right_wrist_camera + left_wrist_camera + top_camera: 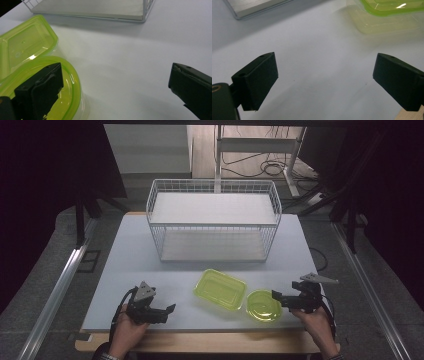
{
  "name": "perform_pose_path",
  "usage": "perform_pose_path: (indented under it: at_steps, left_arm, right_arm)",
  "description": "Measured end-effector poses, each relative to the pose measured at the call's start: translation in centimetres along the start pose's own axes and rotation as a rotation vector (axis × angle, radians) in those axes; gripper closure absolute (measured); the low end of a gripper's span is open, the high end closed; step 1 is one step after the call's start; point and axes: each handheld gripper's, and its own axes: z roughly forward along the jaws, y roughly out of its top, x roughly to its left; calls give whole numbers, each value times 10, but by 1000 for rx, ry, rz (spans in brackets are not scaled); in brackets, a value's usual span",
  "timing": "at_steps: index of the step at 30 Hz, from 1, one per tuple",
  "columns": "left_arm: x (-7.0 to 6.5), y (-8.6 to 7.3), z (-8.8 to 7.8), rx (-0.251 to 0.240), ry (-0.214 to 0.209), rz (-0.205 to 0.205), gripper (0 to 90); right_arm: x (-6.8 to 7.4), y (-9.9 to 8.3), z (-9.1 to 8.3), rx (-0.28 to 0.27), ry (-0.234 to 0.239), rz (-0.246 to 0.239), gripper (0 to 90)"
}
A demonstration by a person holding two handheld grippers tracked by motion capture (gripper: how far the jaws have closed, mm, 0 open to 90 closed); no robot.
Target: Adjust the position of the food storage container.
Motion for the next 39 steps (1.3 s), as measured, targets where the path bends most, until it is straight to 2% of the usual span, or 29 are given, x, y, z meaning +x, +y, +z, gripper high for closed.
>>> perform_pose_path:
  at_steps: [4,8,11,14,16,17,20,24,25,26,27,29,31,34,35,37,38,39]
  left_arm:
    - [0,-2,1,4,-5,27,58]
    - [-3,-1,2,-4,4,64,56]
    - [-7,0,3,-9,15,108,53]
    - [-8,0,3,-7,11,117,52]
    - [-8,0,4,-6,7,118,52]
    - [-7,0,5,-4,6,116,52]
    - [-6,-1,5,-1,2,114,52]
    - [-8,-1,6,2,1,128,52]
    - [-8,-1,7,4,2,131,52]
    - [-8,-1,7,7,2,132,52]
    - [-8,-1,7,9,4,135,52]
    - [-8,-1,7,9,7,137,51]
    - [-8,-1,7,5,6,132,51]
    - [-8,-1,7,1,7,129,51]
    - [-8,-1,7,1,7,129,51]
    - [-8,-1,7,3,7,131,51]
    - [-8,-1,7,5,7,133,51]
    - [-8,-1,7,5,7,133,51]
  right_arm:
    - [1,1,-1,18,-28,7,65]
    - [1,2,-3,20,-20,17,107]
    - [0,4,-7,15,-21,20,200]
    - [-1,5,-9,21,-13,17,249]
    - [-1,6,-11,32,-19,-8,339]
    - [-1,6,-11,32,-19,-8,339]
    - [-2,7,-13,56,4,-47,420]
    - [2,10,-16,56,8,-74,515]
    - [4,11,-17,53,4,-93,544]
    - [10,12,-20,55,-8,-132,596]
    - [10,12,-20,55,-8,-132,596]
    - [23,15,-22,61,-4,-194,694]
    - [27,15,-22,67,4,-209,722]
    - [47,15,-21,85,39,-281,815]
    - [47,15,-21,85,39,-281,815]
    - [56,15,-22,80,73,-305,847]
    - [64,15,-24,77,100,-333,877]
    - [68,15,-24,81,117,-337,891]
